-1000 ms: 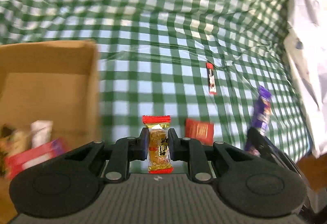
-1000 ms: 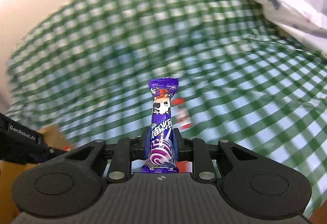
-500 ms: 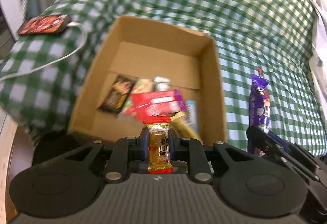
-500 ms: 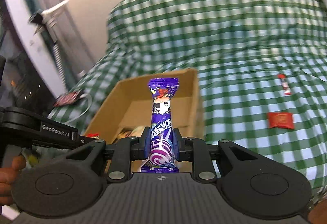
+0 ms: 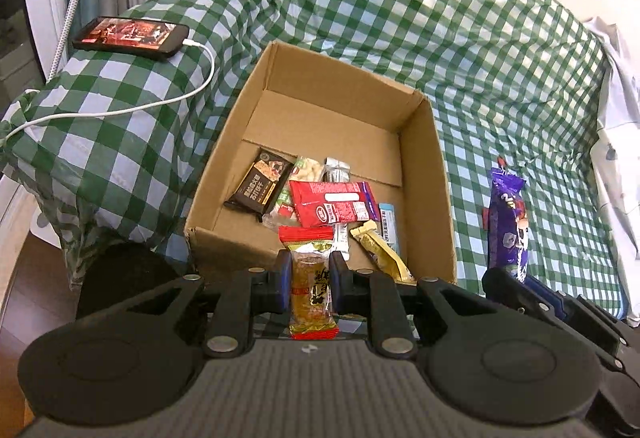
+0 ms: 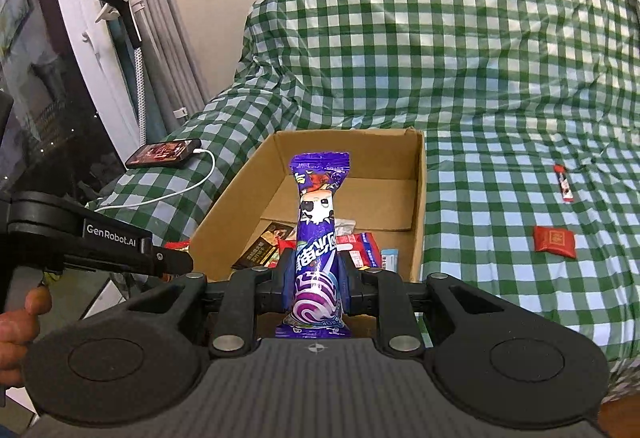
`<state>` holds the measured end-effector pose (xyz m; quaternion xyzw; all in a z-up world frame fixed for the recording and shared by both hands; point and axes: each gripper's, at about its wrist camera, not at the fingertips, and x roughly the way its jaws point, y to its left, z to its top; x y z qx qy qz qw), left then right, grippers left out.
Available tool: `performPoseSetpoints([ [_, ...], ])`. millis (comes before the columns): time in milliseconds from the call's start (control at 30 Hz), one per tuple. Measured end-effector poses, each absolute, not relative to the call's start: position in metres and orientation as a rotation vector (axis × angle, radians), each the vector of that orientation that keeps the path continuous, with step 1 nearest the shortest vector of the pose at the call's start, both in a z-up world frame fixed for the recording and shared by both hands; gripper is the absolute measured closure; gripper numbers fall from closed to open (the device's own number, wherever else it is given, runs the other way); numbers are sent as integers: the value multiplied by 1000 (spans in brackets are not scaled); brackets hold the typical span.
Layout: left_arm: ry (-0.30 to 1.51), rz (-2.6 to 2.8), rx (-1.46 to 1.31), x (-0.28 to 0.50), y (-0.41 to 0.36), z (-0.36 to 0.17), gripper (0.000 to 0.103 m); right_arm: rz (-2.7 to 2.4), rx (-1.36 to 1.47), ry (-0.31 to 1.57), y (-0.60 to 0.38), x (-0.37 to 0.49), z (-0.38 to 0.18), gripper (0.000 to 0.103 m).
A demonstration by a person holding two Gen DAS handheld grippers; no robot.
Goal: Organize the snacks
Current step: 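Carry the candy and lollipop pack over the cardboard box with both tools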
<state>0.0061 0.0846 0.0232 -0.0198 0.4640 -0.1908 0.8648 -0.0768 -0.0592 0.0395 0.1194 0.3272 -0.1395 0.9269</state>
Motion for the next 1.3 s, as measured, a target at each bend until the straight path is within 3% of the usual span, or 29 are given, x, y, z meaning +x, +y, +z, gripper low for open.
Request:
performPoseSetpoints([
  [1300, 966, -313, -76, 59, 99, 26, 82, -291, 236, 733, -66, -51, 27, 80],
])
